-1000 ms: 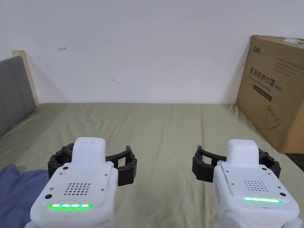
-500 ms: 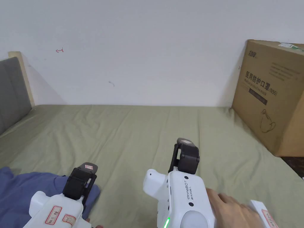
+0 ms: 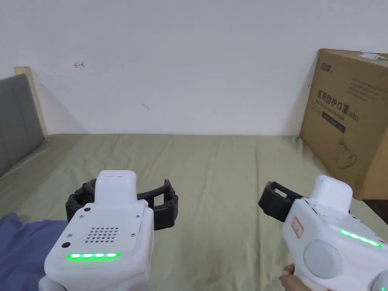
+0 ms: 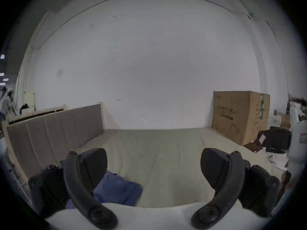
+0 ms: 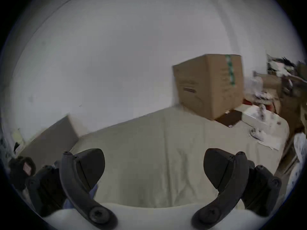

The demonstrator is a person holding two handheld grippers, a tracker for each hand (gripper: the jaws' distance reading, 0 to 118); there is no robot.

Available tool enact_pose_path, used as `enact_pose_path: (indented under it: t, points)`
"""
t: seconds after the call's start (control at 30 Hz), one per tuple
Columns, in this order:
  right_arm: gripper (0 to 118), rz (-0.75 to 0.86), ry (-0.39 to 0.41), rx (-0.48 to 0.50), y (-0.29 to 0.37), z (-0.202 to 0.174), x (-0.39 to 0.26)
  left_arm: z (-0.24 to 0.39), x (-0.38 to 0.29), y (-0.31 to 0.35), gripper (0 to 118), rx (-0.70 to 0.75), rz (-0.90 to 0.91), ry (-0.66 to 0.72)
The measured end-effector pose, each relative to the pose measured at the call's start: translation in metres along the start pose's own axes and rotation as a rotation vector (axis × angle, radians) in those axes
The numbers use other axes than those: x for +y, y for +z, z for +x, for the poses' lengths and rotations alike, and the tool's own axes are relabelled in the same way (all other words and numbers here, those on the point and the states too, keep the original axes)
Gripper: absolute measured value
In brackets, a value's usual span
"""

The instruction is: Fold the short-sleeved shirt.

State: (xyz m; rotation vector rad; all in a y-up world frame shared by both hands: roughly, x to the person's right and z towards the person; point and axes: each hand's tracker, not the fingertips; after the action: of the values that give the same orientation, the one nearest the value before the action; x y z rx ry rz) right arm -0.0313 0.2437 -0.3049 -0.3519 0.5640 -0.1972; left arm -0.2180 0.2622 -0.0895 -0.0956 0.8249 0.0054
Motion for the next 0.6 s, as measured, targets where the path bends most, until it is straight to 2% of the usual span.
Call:
enact_pose_path:
  t: [0.17, 0.23, 0.3, 0.37, 0.4, 0.43, 0.47, 0.5, 0.53, 0.6]
  points:
    - [117, 0.126, 0.272, -0.092, 0.01, -0.023, -0.013, -0.003, -0.003, -0.004, 114, -0.015, -0.032, -0.028]
    - [117, 0.155, 0.343, -0.055, 0.013, -0.029, -0.015, -0.006, 0.0, -0.005, 114, -0.017, -0.036, -0.025]
    - [117, 0.172, 0.38, -0.012, 0.014, -0.033, -0.017, -0.01, 0.003, -0.004, 113, -0.008, -0.045, -0.002]
    - [115, 0.164, 0.42, -0.01, 0.015, -0.037, -0.019, -0.016, 0.006, -0.003, 105, -0.016, -0.045, 0.024]
    - [109, 0.159, 0.433, -0.023, 0.014, -0.039, -0.02, -0.018, 0.004, -0.001, 92, -0.045, -0.024, 0.037]
    - [90, 0.16, 0.436, -0.03, 0.014, -0.04, -0.021, -0.019, 0.003, 0.001, 60, -0.045, -0.01, 0.044]
    - [58, 0.162, 0.436, -0.035, 0.015, -0.04, -0.022, -0.02, 0.002, 0.001, 31, -0.048, -0.005, 0.04]
    - [21, 0.168, 0.431, -0.037, 0.015, -0.04, -0.023, -0.019, 0.003, 0.0, 4, -0.042, -0.007, 0.038]
    - [5, 0.165, 0.429, -0.044, 0.015, -0.04, -0.022, -0.018, 0.002, -0.003, 0, -0.021, -0.016, 0.038]
    - [5, 0.132, 0.411, -0.041, 0.011, -0.036, -0.022, -0.019, 0.0, -0.003, 0, -0.012, -0.02, 0.038]
